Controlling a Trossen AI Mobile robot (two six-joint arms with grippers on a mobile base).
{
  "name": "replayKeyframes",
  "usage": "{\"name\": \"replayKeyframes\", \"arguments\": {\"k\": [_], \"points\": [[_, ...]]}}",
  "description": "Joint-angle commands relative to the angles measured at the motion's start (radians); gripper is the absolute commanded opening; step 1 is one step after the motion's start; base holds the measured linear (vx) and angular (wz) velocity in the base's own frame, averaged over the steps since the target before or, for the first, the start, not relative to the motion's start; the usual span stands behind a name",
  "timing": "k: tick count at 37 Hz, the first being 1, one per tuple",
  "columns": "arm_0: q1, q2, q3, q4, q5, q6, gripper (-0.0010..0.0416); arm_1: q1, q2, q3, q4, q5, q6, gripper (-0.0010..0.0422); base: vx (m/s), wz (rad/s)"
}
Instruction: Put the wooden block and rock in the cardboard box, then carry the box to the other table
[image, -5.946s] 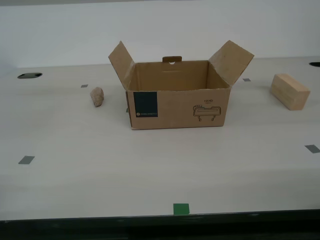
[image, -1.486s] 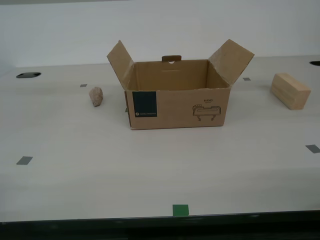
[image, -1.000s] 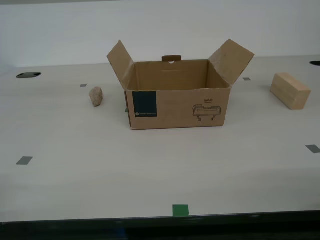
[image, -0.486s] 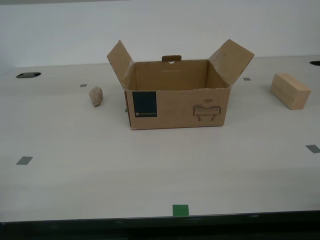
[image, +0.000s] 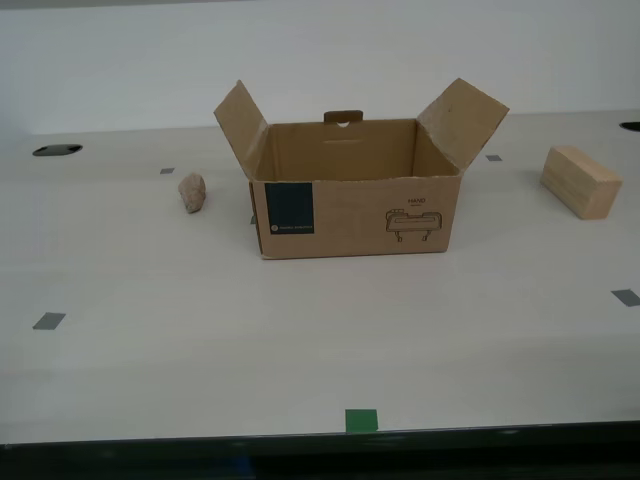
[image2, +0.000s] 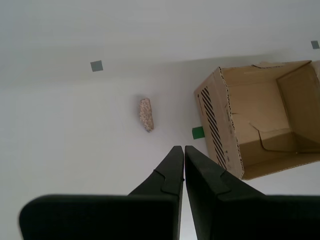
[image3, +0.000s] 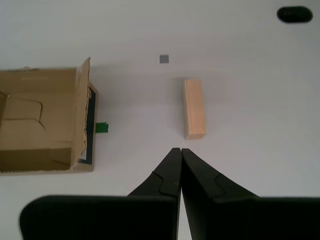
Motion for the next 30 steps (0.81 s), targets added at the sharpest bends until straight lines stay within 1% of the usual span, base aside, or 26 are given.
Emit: {"name": "replayKeyframes", "arguments": {"k": [1,5,10,20,24,30], "points": [[0.000,0.041,0.039,-0.044,0.000,0.003,0.0000,-0.007,0.011,0.000,-0.008,0.005,-0.009,0.0000,0.000,0.000],[0.000,0.084,0.075,-0.066,0.000,0.003,0.0000,-0.008,0.011,-0.006,-0.011,0.004,-0.011,0.0000,0.000,0.000],[0.000,0.125,0.101,-0.064,0.000,0.004,0.0000,-0.008,0.011,-0.006,-0.007,0.003,-0.011,0.0000,0.000,0.000],[0.000,0.143,0.098,-0.061,0.001,0.004,0.0001,-0.008,0.011,-0.006,-0.007,0.003,-0.011,0.0003,0.000,0.000],[0.000,0.143,0.085,-0.067,0.020,0.003,0.0001,-0.008,0.011,-0.006,-0.007,0.003,-0.011,0.0026,0.000,0.000],[0.000,0.143,0.071,-0.066,0.069,0.003,0.0001,-0.008,0.011,-0.006,-0.005,0.003,-0.011,0.0082,0.000,0.000]]}}
